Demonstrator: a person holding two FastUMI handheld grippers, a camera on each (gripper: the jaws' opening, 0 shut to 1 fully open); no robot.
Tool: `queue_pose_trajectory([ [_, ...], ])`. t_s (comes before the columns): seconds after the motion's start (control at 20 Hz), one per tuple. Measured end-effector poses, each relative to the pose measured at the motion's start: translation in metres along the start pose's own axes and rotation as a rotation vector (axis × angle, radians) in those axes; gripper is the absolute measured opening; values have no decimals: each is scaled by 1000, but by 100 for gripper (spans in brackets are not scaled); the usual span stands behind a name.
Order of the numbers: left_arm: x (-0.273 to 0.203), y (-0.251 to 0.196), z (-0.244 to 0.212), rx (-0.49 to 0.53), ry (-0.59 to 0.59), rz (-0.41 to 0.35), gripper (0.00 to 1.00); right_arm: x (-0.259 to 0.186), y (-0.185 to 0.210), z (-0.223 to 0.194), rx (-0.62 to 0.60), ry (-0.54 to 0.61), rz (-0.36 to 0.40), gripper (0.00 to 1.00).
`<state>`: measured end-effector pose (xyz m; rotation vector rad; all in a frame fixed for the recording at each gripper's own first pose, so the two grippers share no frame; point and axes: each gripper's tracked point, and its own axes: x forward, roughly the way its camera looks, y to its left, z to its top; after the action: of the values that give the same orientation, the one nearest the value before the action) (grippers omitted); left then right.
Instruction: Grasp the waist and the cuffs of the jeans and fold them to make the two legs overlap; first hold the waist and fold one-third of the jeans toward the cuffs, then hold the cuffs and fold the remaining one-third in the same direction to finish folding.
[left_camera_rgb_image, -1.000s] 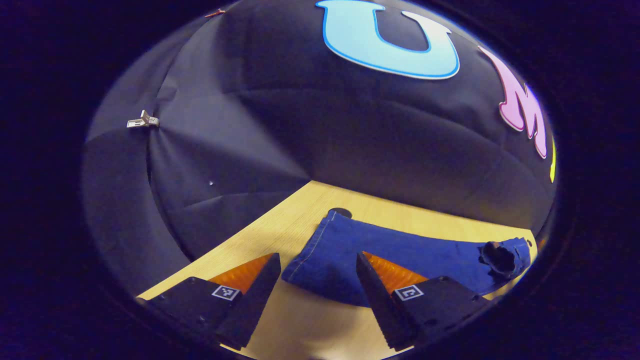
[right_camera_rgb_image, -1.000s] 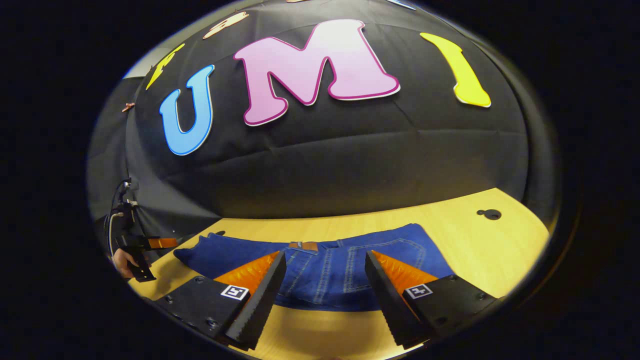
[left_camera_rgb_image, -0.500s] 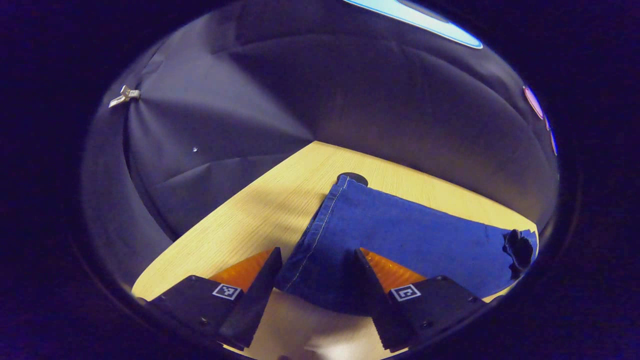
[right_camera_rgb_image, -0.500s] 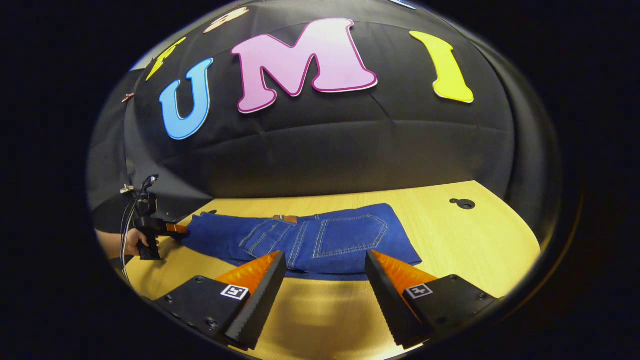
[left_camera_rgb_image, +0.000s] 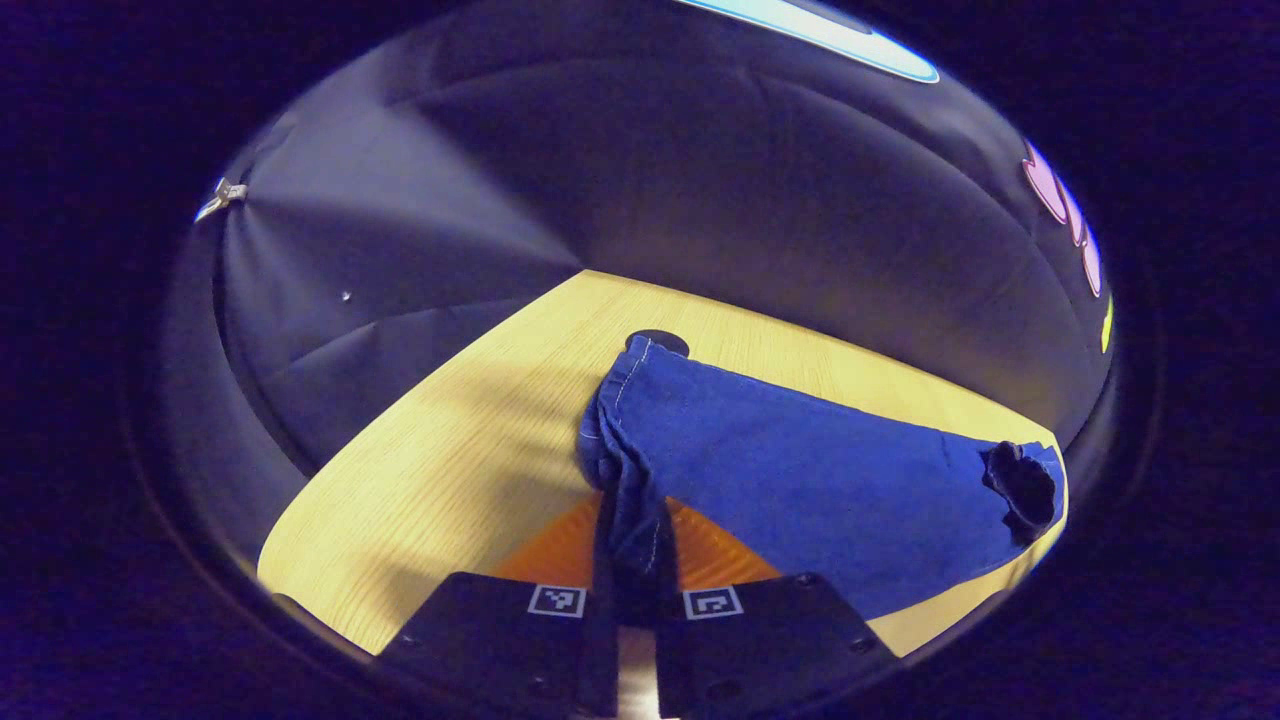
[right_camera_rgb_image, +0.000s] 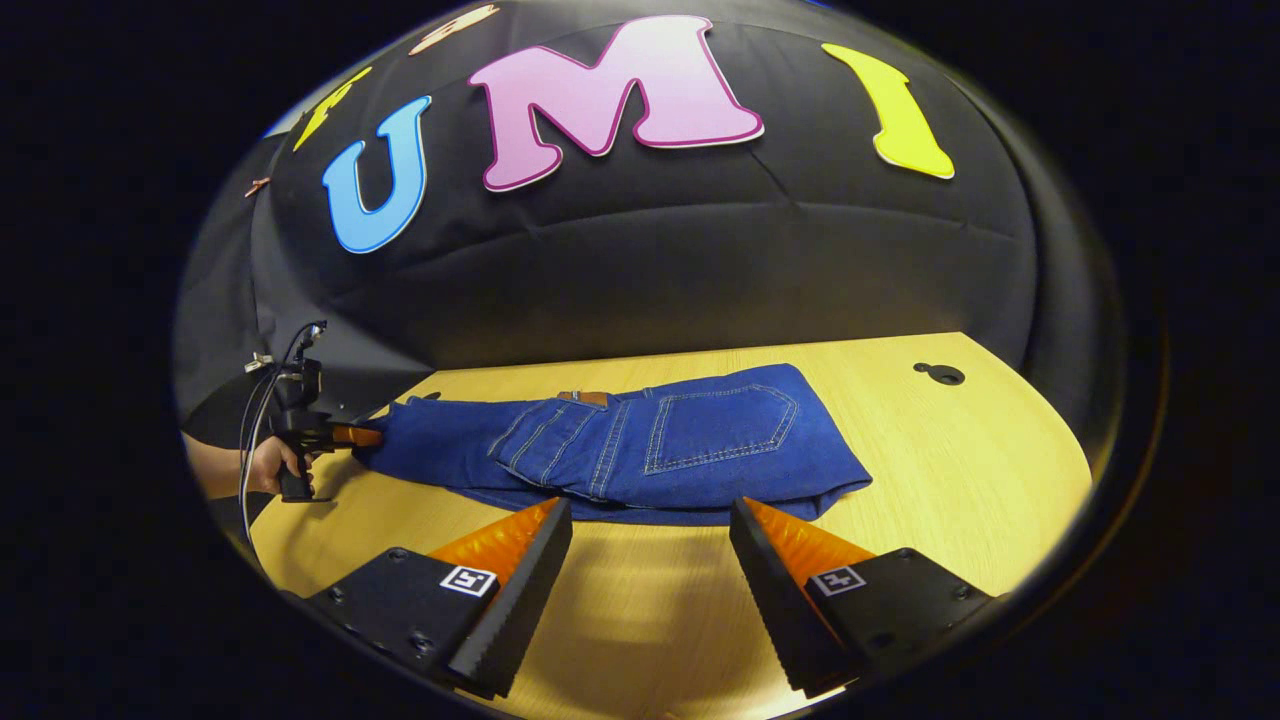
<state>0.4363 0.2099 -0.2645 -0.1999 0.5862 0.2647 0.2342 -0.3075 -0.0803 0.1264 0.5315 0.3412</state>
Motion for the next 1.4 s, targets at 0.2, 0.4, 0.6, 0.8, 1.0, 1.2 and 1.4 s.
queue_pose_trajectory([
  [0.2, 0, -4, 3, -78, -1, 4, 7, 3, -5, 2, 13, 1, -19, 97],
  [0.4, -21, -8, 33, -184, -87, 9, 6, -4, -25, 17, -27, -41, -60, 97],
  [0.6, -68, -47, 75, -131, -187, -31, 6, -12, -63, 30, -29, -60, -135, 97],
  [0.8, -117, -133, 101, -39, -223, -69, 6, -25, -100, 37, -20, -54, -213, 97],
  [1.0, -157, -235, 112, 68, -236, -114, 6, -48, -127, 45, -38, -41, -257, 97],
  [1.2, -178, -349, 123, 162, -245, -206, 6, -72, -154, 55, -35, -43, -299, 97],
  [1.4, -171, -448, 85, 213, -196, -293, 6, -93, -180, 51, 3, -40, -345, 97],
])
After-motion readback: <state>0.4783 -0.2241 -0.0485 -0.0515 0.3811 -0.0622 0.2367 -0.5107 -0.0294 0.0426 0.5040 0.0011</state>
